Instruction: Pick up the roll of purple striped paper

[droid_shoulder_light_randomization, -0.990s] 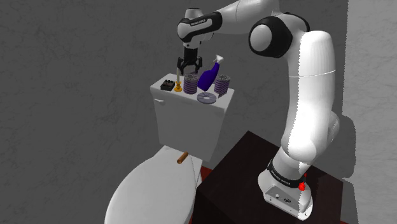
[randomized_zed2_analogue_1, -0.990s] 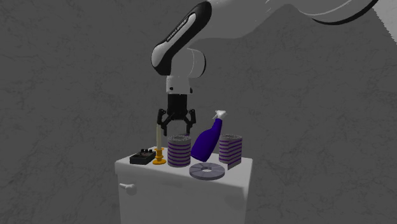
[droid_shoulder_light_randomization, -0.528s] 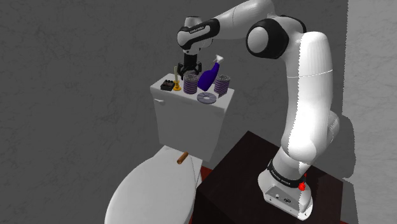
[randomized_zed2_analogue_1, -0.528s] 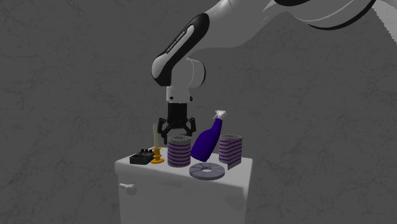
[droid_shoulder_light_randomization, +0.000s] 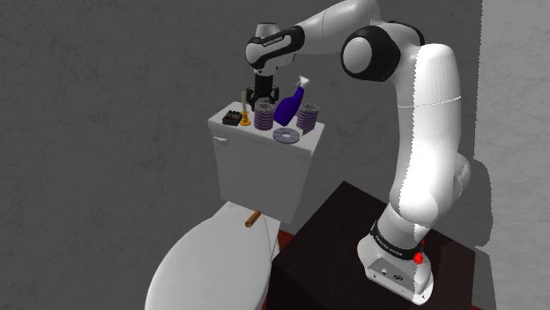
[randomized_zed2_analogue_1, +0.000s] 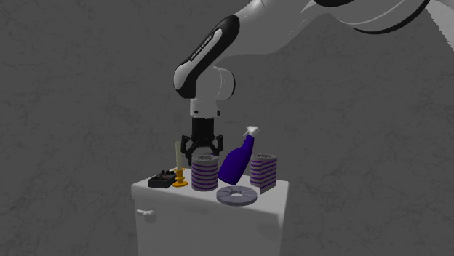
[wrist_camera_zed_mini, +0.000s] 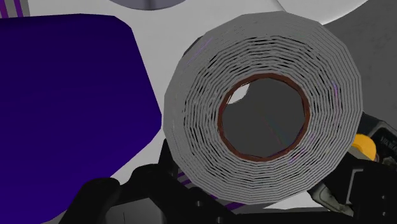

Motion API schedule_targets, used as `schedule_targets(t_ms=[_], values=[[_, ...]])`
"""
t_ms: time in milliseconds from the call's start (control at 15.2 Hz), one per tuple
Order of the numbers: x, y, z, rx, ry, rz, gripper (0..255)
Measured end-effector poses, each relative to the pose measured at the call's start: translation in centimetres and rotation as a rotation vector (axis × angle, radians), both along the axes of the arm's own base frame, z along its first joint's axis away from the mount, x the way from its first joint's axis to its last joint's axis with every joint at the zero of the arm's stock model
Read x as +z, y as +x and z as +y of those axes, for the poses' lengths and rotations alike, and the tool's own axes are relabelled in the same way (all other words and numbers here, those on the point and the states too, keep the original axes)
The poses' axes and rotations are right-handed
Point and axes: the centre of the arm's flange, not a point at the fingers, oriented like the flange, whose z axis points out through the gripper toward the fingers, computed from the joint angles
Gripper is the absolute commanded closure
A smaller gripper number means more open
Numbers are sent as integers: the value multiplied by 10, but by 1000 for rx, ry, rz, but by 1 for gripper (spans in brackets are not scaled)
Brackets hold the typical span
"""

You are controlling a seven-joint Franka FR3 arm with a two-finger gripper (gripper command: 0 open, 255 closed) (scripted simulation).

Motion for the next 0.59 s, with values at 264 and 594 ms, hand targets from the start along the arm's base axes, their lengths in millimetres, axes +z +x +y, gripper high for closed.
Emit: schedule_targets(t_ms=[264, 594], values=[[6, 1, -1, 0, 0, 0, 255], [29, 0, -1, 0, 1, 3, 255]])
